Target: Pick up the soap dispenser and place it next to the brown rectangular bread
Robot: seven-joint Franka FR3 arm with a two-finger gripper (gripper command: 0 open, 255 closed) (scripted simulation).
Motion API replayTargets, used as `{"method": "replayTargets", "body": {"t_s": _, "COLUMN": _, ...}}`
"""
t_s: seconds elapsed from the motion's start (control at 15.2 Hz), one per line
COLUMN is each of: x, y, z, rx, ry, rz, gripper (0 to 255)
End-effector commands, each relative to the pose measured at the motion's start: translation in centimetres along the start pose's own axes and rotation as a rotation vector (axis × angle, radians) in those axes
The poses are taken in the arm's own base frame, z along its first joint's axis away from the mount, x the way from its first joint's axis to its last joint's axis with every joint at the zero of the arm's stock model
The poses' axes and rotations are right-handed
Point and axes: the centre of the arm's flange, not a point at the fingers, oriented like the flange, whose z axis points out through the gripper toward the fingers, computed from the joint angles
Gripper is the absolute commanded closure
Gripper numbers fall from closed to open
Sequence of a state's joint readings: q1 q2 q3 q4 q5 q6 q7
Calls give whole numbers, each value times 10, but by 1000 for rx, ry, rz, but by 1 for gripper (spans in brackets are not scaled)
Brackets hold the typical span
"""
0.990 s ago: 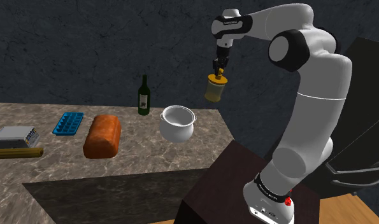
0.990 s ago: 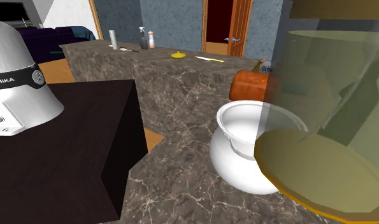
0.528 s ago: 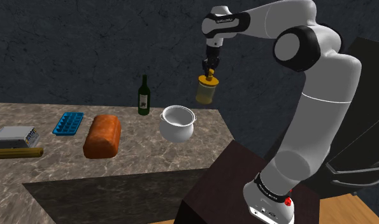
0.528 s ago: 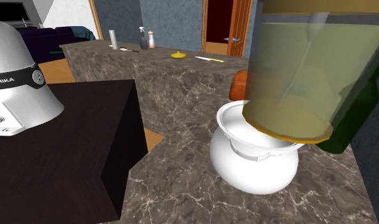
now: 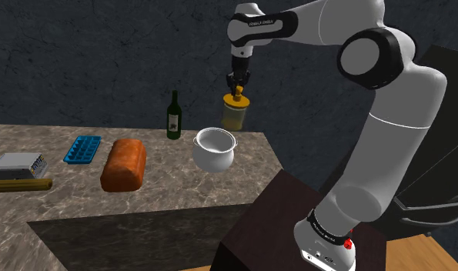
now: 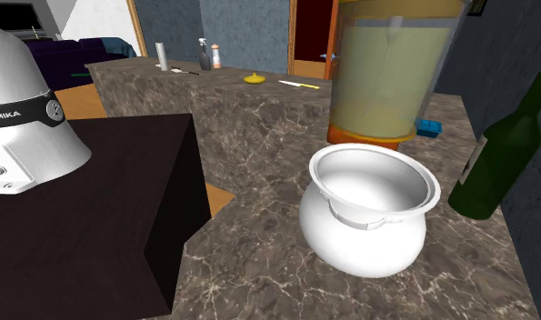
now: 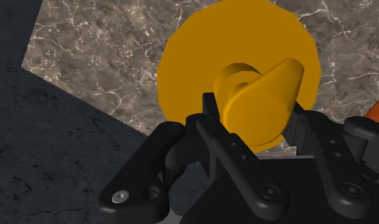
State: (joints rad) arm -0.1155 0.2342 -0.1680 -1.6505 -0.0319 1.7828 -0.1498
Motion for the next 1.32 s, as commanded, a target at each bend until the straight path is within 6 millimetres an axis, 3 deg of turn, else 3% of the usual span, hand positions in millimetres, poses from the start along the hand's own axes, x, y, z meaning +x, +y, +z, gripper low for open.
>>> {"method": "replayTargets", "body": {"t_s": 0.0, "x": 3, "y": -25, "z": -4, "rx": 0, "ry": 1, "rz": 2, "gripper": 255}}
{"method": "replayTargets", "body": {"t_s": 1.25, "x": 30, "y": -274, "z": -21, "rx": 0, "ry": 1, "rz": 2, "gripper": 255}}
